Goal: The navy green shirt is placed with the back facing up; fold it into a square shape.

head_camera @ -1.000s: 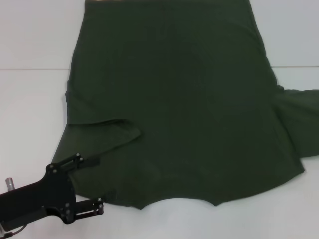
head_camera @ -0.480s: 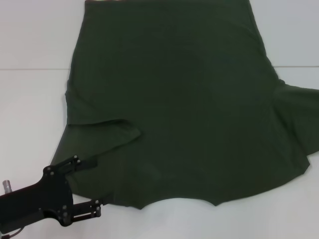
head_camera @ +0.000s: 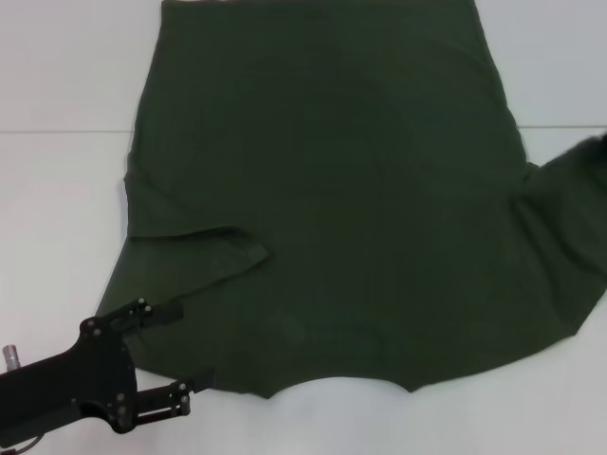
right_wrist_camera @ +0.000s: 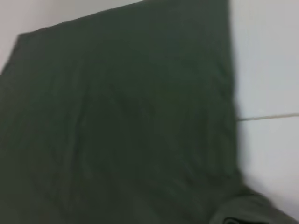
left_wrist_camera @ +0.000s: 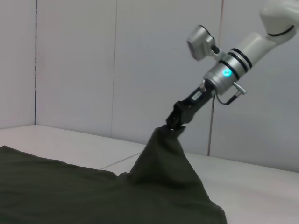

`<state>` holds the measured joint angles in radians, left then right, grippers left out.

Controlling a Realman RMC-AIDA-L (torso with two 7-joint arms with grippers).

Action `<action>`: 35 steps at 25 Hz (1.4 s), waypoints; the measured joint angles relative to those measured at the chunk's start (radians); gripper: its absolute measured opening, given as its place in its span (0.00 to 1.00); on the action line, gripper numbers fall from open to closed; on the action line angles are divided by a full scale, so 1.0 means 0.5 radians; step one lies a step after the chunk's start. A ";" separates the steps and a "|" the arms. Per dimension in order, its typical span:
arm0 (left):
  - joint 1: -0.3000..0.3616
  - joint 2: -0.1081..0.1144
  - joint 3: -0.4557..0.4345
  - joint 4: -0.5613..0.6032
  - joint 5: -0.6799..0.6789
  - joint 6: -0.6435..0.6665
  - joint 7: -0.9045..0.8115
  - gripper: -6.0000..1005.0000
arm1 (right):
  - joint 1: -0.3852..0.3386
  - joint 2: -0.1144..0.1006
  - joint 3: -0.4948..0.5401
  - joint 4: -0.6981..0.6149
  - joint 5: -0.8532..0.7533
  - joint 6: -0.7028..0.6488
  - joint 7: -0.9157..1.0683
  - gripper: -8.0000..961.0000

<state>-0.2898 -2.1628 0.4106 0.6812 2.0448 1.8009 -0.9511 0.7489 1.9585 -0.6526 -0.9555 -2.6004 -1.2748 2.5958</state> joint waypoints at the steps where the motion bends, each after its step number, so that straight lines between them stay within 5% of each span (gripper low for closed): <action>1: 0.000 0.000 0.001 0.000 0.000 0.000 0.000 0.87 | 0.037 0.017 -0.036 0.008 0.001 -0.001 0.000 0.06; 10: 0.000 0.000 0.001 0.003 0.000 0.000 0.000 0.87 | 0.297 0.133 -0.333 0.138 -0.023 0.085 0.054 0.06; 17: 0.000 0.000 0.001 0.003 0.000 -0.002 -0.015 0.87 | 0.338 0.190 -0.564 0.247 -0.028 0.228 0.096 0.07; 21: 0.000 0.000 0.001 0.003 0.000 -0.005 -0.023 0.87 | 0.314 0.213 -0.561 0.248 0.000 0.285 0.061 0.22; 30: 0.002 0.000 -0.041 -0.014 -0.015 -0.006 -0.099 0.87 | 0.126 0.161 -0.398 0.251 0.507 0.218 -0.215 0.44; 35: -0.033 0.021 -0.128 0.013 -0.038 -0.003 -0.679 0.87 | -0.209 0.161 -0.296 0.334 1.145 -0.103 -1.106 0.58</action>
<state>-0.3061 -2.1523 0.3465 0.6875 2.0259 1.7996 -1.2905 0.6443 2.0392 -0.8004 -0.7884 -2.0277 -1.3264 2.0429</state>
